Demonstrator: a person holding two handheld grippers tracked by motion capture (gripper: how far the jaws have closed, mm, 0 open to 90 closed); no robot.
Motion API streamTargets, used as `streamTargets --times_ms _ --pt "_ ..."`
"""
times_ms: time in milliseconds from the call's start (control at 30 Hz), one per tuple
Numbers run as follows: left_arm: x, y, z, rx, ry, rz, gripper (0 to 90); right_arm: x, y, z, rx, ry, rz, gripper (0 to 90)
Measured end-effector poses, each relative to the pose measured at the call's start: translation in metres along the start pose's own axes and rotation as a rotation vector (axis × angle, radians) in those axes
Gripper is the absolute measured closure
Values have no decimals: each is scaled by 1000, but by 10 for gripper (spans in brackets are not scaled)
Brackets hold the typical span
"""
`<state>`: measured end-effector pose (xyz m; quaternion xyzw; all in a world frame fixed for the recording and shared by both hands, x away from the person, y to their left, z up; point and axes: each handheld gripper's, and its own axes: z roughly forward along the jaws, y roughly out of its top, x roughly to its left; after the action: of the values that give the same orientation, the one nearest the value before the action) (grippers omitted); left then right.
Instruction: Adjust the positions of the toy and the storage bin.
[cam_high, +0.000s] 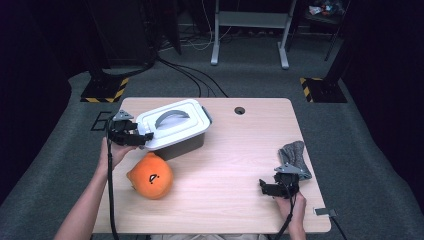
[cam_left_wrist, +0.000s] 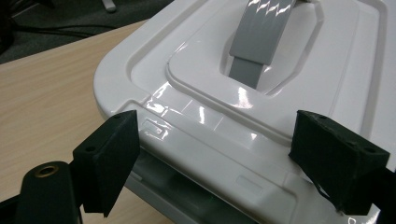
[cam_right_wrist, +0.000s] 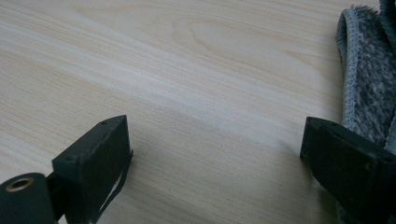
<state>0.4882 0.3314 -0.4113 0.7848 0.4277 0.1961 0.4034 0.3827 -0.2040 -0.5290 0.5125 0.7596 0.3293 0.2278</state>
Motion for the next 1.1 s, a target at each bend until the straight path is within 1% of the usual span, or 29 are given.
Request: streamTargets --times_ms 67,100,200,233,267,367,533,567,600,633,700,733,867,1100 --pt "1 1 1 -3 -6 10 155 0 0 0 0 0 0 76" --pt "1 2 2 4 -12 8 155 0 0 0 0 0 0 76" --pt "1 4 4 7 -22 23 155 0 0 0 1 0 1 76" --pt "0 5 5 3 -20 26 155 0 0 0 0 0 1 76" --pt "0 6 6 10 -28 25 155 0 0 0 1 0 1 76" --pt "-1 8 8 13 -36 33 155 0 0 0 0 0 -1 76" --pt "-2 10 12 6 -42 37 155 0 0 0 1 0 3 76" --pt "-2 11 12 12 -43 44 155 0 0 0 -1 0 -1 76" --pt "-3 11 14 3 -43 42 155 0 0 0 0 0 1 76" --pt "-3 12 14 14 -45 47 155 0 0 0 -1 0 -1 76" --pt "-4 13 15 7 -49 54 155 0 0 0 0 0 1 76" --pt "-4 14 16 13 -52 56 155 0 0 0 0 0 0 76" --pt "-6 14 18 1 -55 58 155 0 0 0 0 0 0 76" --pt "-9 19 23 17 -61 68 155 0 0 0 0 0 1 76"
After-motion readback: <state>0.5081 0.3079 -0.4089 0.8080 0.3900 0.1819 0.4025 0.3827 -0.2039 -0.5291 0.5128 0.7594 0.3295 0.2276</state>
